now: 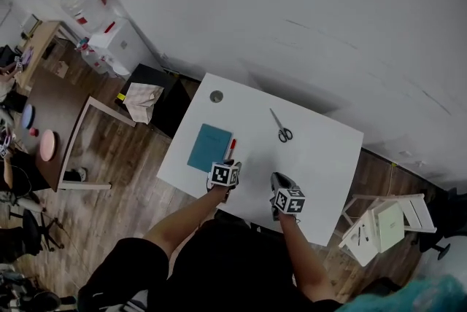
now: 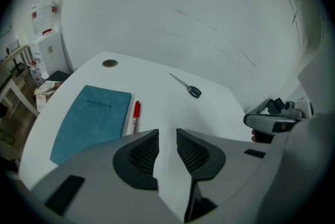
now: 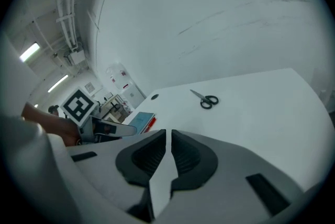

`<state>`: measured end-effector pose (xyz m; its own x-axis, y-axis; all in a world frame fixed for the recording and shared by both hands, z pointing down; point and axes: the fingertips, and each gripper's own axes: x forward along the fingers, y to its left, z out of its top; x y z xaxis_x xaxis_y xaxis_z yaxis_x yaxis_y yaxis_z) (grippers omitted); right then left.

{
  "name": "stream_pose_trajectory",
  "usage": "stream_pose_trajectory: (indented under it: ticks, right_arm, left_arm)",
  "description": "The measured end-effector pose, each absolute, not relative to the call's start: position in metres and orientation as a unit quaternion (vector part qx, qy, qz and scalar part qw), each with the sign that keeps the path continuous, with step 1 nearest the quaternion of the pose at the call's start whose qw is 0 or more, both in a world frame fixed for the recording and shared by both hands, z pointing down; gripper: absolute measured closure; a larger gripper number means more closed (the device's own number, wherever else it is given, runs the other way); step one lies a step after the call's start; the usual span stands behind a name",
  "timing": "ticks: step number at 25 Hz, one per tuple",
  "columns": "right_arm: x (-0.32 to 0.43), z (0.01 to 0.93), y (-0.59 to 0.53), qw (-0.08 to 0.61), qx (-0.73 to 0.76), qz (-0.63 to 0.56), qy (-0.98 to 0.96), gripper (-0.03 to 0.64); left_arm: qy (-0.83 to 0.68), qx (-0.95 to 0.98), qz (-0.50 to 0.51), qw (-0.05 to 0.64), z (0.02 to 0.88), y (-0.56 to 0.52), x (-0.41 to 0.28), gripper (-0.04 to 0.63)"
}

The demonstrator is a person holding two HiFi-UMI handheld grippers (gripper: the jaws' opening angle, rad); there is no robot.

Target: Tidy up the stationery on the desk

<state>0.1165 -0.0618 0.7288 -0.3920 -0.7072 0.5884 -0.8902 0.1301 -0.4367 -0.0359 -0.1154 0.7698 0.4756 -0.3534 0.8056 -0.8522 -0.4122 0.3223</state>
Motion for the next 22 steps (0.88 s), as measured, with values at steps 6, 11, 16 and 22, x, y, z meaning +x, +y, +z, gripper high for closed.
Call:
stream_pose_trajectory:
  ticks: [6, 11, 16, 22]
  right_arm:
    - [0.146, 0.723, -0.098, 0.171, 0.510, 0.333, -0.775, 0.566]
    - [0.166, 0.731, -0.138, 0.201, 0.518, 0.311, -0.771, 0.566]
    - [0.176, 0.746, -0.173, 0.220, 0.532, 0.318, -0.754, 0.565]
    - [0.177, 0.772, -0.203, 0.280, 0.511, 0.296, -0.756, 0.506]
  left_arm:
    - [-0.353, 0.817, 0.247, 0.384, 0.740, -0.072, -0.003, 0.575]
    - [-0.355, 0.827, 0.227, 0.372, 0.724, -0.050, 0.004, 0.578]
    - [-0.335, 0.837, 0.232, 0.366, 0.728, -0.038, 0.013, 0.578]
    - [-0.317, 0.843, 0.241, 0.362, 0.734, -0.045, 0.011, 0.578]
